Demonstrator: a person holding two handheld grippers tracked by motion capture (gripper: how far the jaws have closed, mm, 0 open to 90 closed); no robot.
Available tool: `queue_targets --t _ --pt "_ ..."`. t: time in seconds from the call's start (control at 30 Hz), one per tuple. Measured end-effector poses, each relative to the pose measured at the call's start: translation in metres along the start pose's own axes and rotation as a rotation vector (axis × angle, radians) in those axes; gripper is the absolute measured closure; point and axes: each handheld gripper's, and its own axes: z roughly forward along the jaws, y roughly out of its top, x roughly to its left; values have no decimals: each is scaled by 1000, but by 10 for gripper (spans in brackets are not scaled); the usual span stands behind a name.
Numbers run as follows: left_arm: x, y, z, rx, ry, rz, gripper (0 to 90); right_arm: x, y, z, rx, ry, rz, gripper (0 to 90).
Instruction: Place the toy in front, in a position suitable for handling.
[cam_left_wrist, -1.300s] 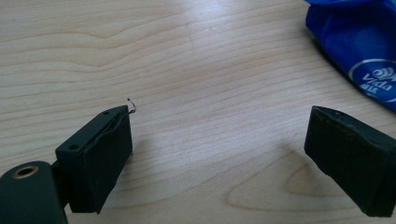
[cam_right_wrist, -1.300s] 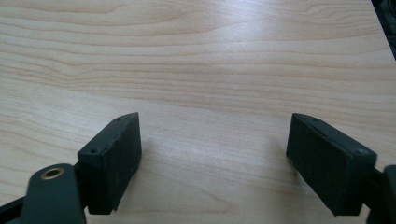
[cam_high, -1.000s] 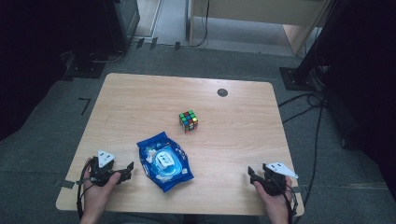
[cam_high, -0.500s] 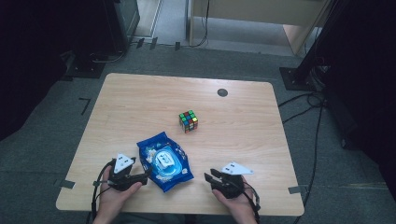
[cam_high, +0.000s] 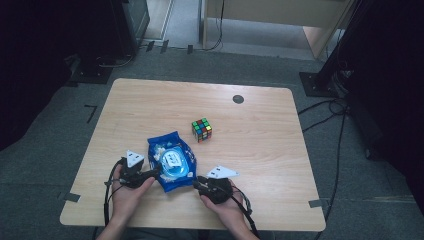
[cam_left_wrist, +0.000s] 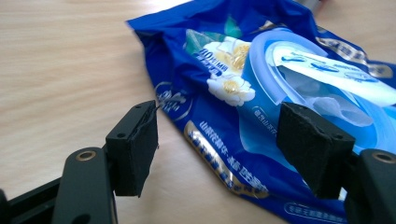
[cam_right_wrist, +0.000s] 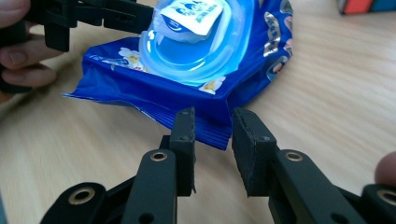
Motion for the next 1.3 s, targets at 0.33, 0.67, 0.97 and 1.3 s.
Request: queue_targets --t 0.33,0.67,0.97,1.3 --pt "19 -1 -21 -69 -34 -37 267 9 25 32 11 28 -24 579" --pt "50 -17 -30 -72 6 -62 220 -31 41 -4 -112 -77 54 339" --pt "54 -26 -23 -47 12 -45 195 -65 74 42 -115 -282 63 162" --pt "52 -27 -20 -23 3 -28 167 -85 96 79 -75 -364 56 182"
